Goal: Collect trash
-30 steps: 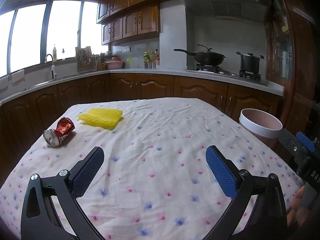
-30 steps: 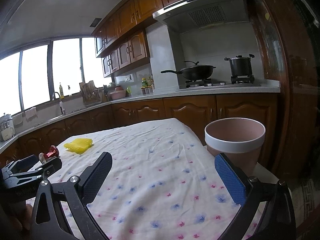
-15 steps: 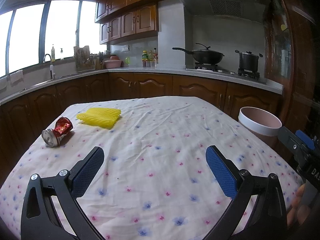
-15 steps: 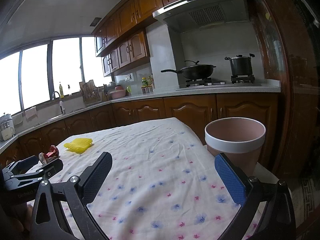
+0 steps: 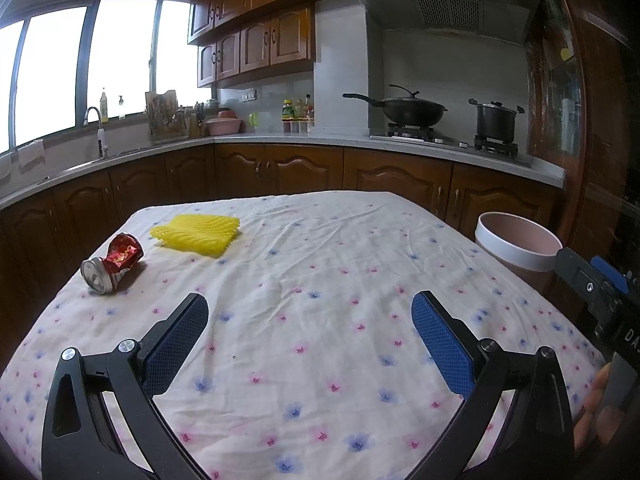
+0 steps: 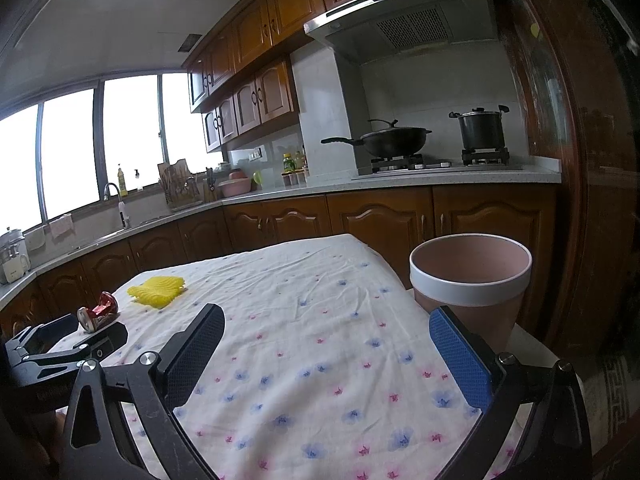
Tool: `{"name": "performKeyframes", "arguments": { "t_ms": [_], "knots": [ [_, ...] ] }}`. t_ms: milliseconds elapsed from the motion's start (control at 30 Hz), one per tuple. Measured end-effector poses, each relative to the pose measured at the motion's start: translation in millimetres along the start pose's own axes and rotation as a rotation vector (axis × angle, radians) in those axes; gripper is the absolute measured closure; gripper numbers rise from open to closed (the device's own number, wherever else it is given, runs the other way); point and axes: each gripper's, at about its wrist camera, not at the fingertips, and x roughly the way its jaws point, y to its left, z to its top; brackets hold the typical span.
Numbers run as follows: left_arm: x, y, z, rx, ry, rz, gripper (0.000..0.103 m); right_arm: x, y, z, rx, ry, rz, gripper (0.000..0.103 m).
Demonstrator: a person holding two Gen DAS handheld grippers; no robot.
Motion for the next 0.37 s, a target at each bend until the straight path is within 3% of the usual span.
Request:
{"name": "performKeyframes", "arguments": {
  "t_ms": [367],
  "knots": [
    [5.0,2.6,0.7,-0.003,0.018,-0.015,0.0,6.2,3.1,1.8,0.007,0.017,0.001,0.0]
  ]
}}
